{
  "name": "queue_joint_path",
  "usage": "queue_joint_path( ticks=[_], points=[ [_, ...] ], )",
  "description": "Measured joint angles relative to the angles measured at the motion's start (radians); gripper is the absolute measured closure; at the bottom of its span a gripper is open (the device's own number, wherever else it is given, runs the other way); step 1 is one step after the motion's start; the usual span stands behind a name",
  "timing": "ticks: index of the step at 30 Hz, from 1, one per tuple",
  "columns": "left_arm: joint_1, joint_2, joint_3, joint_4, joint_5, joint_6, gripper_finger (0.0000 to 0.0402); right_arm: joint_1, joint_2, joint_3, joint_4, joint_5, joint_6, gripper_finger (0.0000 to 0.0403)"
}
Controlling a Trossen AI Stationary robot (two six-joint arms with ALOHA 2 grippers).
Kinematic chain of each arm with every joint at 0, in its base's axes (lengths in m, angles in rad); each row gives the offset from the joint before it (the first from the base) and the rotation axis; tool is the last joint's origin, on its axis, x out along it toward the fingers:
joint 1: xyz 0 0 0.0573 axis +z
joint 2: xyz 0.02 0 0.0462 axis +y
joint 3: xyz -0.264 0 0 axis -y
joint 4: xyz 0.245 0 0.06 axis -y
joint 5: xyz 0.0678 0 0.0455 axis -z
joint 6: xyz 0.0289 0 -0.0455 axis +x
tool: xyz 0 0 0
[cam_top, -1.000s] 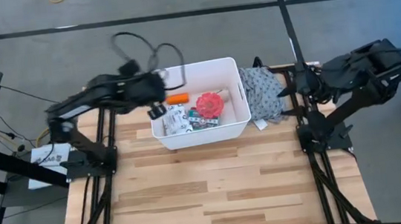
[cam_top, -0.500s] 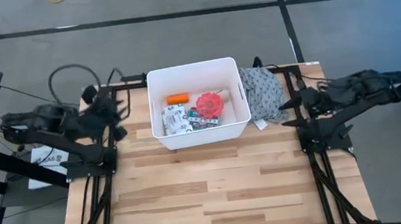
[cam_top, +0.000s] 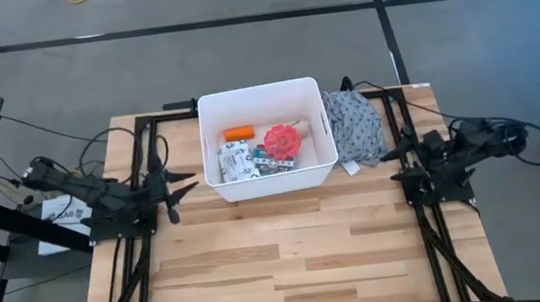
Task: Pick & place medical supplies in basket/bin
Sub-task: Return to Home Position
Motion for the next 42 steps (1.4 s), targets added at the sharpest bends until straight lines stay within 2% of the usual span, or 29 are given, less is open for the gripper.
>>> queue_joint_path(
  ticks=[2,6,15,24,30,42],
  points=[
    [0.000,-0.054,-0.075,0.089,0.030,0.049,0.0306,0.000,-0.064,-0.056,0.046,0.000,-0.019,0.0153],
    [0.000,-0.153,-0.177,0.175,0.067,0.074,0.0306,0.000,-0.061,-0.135,0.090,-0.004,-0.014,0.0153],
    [0.000,-0.328,-0.388,0.391,0.081,0.135,0.0306,0.000,-0.051,-0.351,0.431,0.021,-0.007,0.0153],
    [0.000,-0.364,-0.387,0.364,0.146,0.147,0.0306,-0.002,-0.051,-0.511,0.684,0.023,-0.007,0.0153],
    [0.000,-0.364,-0.387,0.314,0.146,0.047,0.0306,-0.006,-0.035,-0.520,0.673,0.024,0.011,0.0153],
    [0.000,-0.361,-0.387,0.286,0.150,-0.040,0.0306,-0.009,-0.036,-0.521,0.611,0.024,0.012,0.0153]
  ],
)
